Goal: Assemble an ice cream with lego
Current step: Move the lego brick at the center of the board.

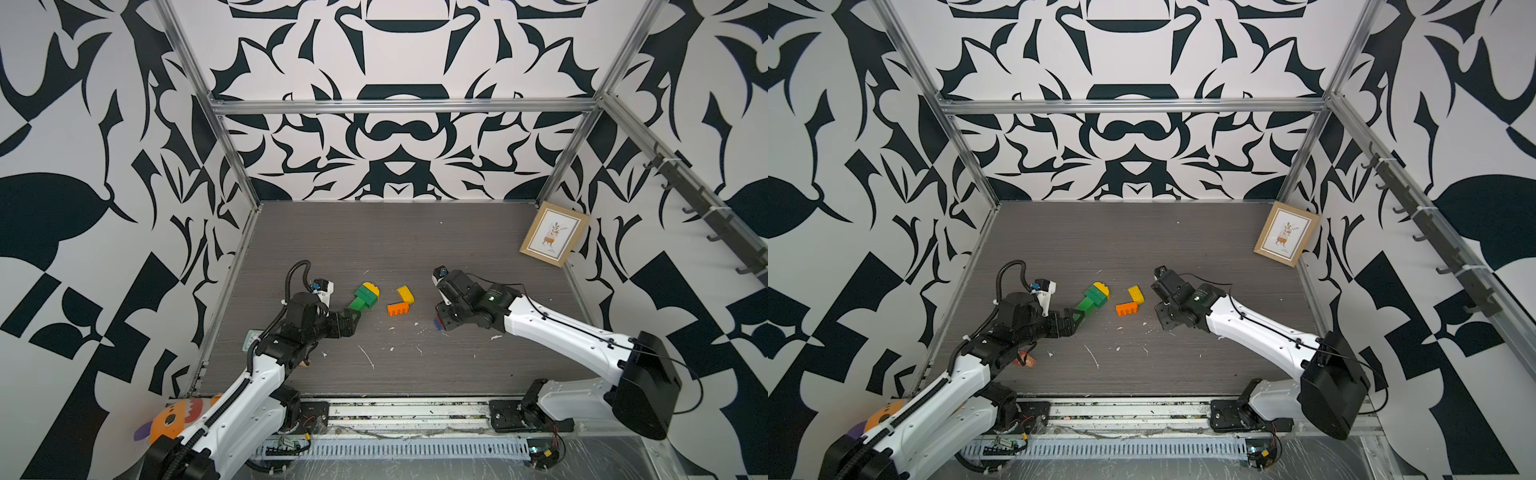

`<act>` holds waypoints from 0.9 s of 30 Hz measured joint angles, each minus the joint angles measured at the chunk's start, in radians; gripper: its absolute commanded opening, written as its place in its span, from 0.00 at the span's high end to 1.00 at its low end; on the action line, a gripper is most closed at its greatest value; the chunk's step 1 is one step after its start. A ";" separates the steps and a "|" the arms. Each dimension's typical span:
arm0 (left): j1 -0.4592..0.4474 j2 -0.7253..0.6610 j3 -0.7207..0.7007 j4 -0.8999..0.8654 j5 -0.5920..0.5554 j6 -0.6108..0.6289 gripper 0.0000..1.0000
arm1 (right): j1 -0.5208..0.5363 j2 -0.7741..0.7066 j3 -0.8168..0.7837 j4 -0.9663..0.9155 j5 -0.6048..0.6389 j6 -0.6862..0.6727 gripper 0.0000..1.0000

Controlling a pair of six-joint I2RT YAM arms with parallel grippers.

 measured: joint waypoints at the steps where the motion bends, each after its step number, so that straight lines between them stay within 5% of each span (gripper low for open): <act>1: 0.000 0.002 0.000 0.000 0.000 0.000 0.01 | -0.013 -0.003 -0.012 0.002 -0.004 0.002 0.76; 14: 0.000 0.010 0.000 0.000 0.000 0.000 0.01 | -0.038 -0.007 -0.018 0.023 -0.043 -0.007 0.44; 27: 0.000 -0.058 -0.003 0.001 -0.009 0.000 0.01 | -0.005 0.089 0.306 -0.056 -0.106 -0.084 0.39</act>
